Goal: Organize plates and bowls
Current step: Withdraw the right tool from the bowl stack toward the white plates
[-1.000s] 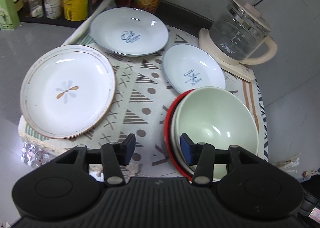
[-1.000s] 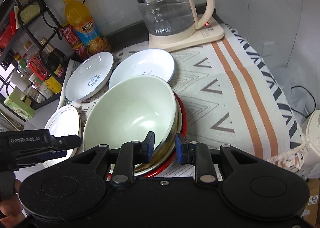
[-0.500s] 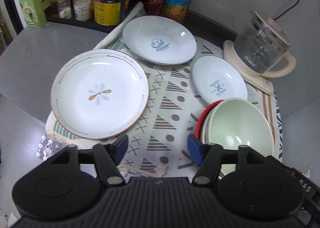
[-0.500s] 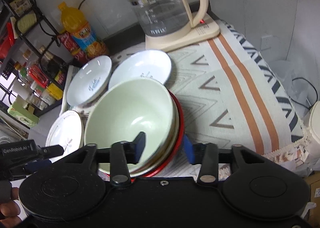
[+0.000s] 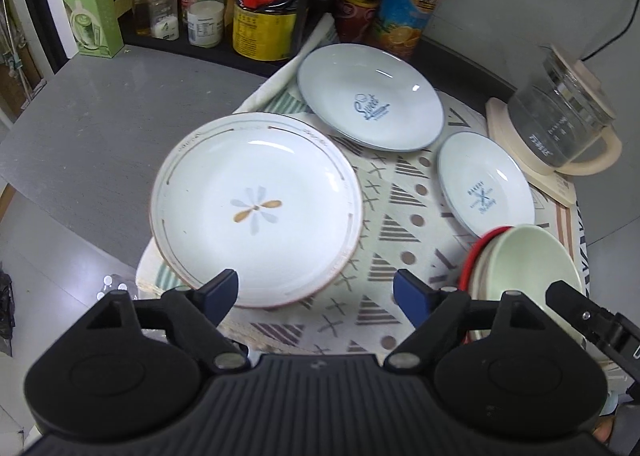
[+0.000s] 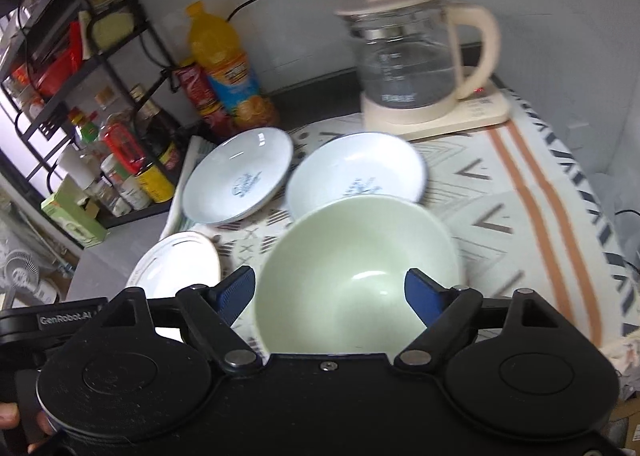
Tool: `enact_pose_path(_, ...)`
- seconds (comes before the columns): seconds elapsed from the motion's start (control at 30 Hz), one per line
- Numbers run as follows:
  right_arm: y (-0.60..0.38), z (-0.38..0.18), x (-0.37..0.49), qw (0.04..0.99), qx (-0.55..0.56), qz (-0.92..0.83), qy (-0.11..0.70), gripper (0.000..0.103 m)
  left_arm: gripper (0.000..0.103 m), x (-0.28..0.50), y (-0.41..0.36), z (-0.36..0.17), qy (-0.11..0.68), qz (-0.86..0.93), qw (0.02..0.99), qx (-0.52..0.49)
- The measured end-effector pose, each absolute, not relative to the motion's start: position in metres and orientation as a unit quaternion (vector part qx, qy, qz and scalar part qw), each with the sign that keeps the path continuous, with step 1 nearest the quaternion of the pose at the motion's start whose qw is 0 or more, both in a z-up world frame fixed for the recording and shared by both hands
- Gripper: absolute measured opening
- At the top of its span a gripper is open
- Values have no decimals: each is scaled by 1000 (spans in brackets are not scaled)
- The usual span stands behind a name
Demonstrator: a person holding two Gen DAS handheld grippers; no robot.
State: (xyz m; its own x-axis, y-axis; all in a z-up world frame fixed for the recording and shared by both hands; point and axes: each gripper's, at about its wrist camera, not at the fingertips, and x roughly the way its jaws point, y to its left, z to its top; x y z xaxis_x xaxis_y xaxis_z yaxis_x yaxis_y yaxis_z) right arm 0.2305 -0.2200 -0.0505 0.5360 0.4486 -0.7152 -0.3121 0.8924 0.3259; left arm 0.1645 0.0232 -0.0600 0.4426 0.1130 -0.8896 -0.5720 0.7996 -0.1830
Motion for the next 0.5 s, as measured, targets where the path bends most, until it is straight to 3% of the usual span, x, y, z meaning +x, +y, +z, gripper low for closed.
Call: enact_pose_path(0.5, -117, -48, 235, 866, 44, 216, 450, 87, 83, 192, 110, -61, 498, 168, 818, -232)
